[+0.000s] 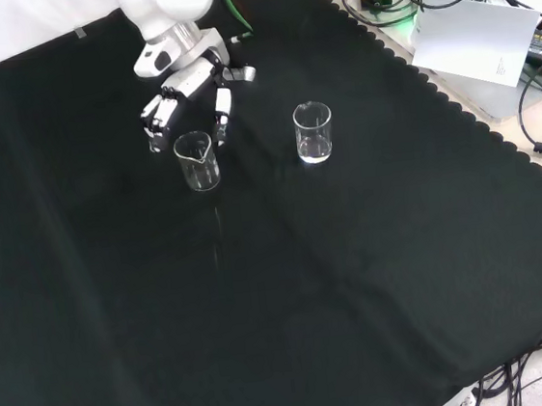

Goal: Place the beaker back on the table.

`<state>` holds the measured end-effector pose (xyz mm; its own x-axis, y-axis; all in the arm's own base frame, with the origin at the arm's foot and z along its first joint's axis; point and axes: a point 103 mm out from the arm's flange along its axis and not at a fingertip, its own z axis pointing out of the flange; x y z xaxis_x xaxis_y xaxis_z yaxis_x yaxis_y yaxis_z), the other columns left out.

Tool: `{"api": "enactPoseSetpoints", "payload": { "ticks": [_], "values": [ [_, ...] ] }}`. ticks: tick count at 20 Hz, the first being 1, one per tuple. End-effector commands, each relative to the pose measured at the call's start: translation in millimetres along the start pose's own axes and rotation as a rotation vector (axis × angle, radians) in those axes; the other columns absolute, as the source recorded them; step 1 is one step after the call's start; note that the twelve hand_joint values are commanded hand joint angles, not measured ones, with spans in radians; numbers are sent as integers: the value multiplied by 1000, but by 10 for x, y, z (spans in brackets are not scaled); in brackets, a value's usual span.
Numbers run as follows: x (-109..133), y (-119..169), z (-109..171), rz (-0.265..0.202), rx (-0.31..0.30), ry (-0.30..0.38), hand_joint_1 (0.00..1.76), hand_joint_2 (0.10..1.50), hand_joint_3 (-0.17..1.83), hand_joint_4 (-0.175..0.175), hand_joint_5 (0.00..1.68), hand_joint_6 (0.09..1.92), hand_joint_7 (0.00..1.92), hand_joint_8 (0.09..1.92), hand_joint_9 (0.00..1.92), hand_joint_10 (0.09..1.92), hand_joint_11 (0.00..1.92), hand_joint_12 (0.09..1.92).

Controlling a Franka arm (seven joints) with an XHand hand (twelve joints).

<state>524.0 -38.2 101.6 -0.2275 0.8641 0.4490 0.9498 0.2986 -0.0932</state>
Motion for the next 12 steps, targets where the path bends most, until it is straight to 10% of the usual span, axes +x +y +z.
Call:
{"api": "enactPoseSetpoints", "payload": {
  "ticks": [1,7,12],
  "values": [
    [210,-73,-479,12,-58,-47,952,906,-175,18,245,100,0,251,273,87,0,1205],
    [526,-417,-999,52,-89,-66,912,915,-175,17,265,87,13,396,283,113,0,1205],
    [779,-799,-1228,86,-82,-79,889,927,-175,12,285,87,22,567,161,601,0,1321]
  ]
}}
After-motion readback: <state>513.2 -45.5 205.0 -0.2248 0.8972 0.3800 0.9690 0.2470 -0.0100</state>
